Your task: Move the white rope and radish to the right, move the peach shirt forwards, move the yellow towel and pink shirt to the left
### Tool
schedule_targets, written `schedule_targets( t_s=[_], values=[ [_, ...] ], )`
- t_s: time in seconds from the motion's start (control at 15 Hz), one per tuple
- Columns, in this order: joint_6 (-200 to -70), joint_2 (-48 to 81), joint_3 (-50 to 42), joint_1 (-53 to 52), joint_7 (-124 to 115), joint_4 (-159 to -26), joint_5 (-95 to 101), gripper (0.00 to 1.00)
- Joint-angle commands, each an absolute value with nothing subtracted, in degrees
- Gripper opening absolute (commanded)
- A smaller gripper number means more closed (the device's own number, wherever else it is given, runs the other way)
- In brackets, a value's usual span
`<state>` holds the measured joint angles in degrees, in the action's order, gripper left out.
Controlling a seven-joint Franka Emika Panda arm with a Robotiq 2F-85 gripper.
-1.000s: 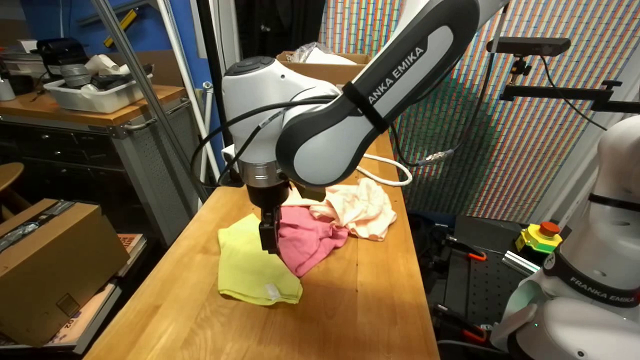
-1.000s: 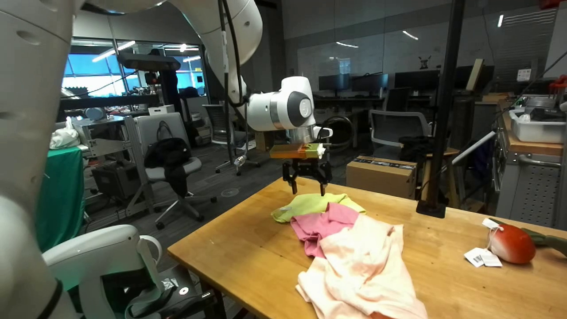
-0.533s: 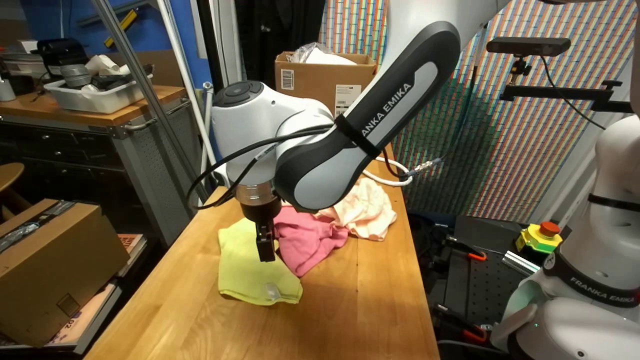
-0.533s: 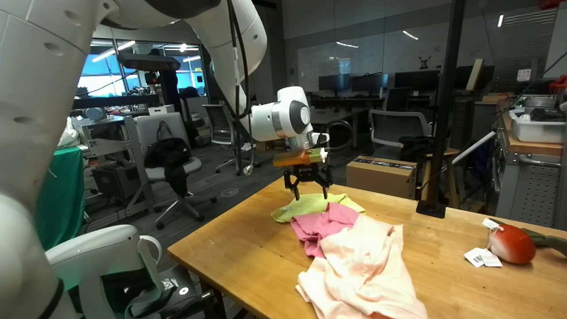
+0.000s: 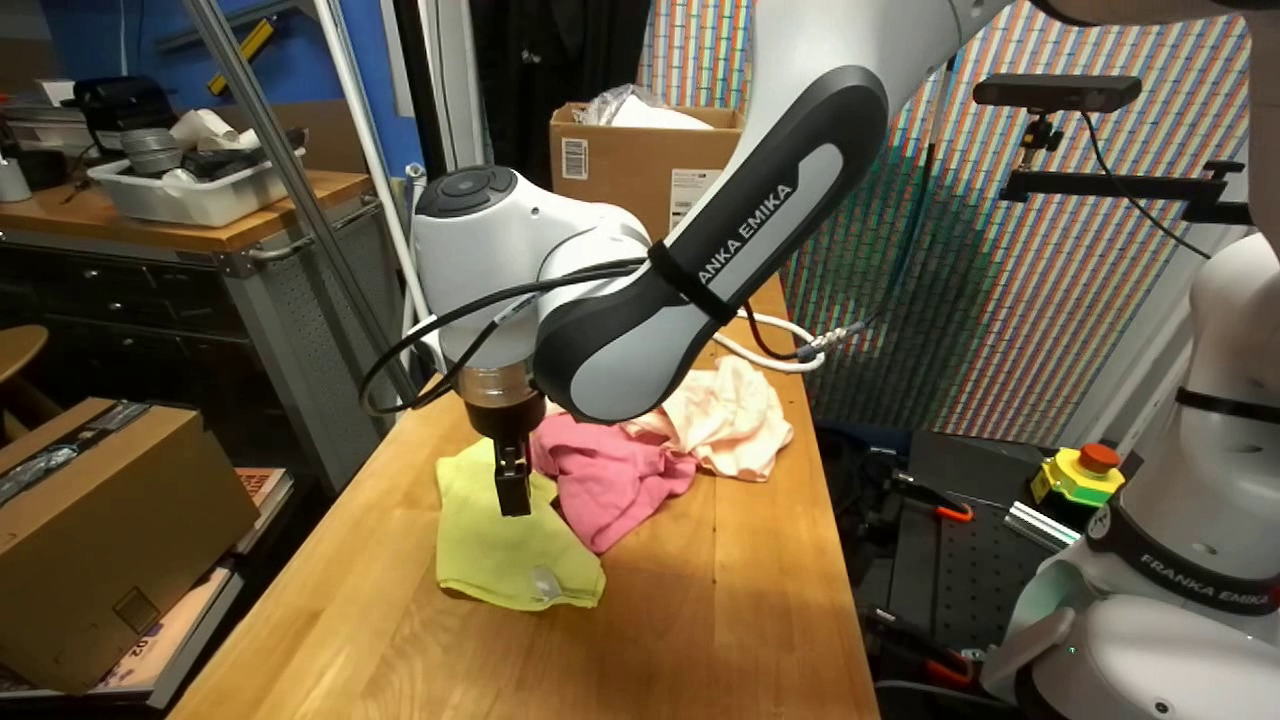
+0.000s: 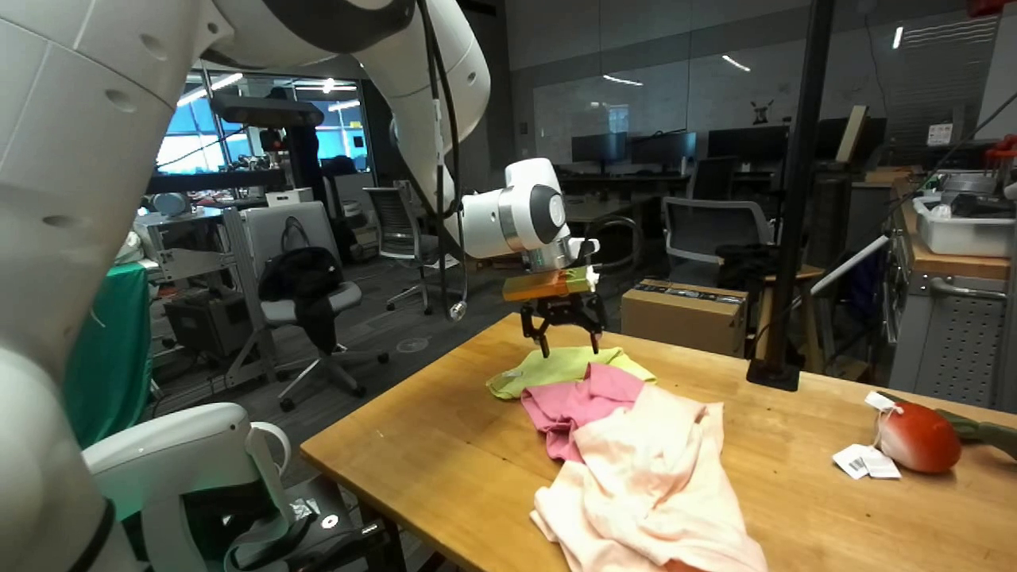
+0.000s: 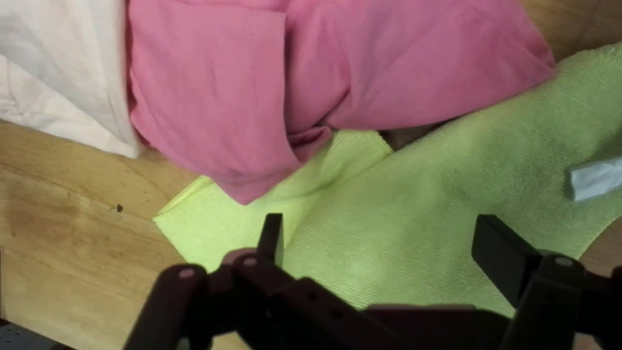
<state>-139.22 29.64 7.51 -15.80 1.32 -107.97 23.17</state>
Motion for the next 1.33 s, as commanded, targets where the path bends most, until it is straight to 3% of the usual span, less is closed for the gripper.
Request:
schedule_targets(
  t_s=[0.0, 1.27],
  values=[
    [-139.86, 32.02, 6.98, -15.51, 3.72, -105.10, 22.33, 1.00],
    [-136.86, 38.01, 11.29, -11.17, 19.88, -102.07, 14.51, 1.00]
  ],
)
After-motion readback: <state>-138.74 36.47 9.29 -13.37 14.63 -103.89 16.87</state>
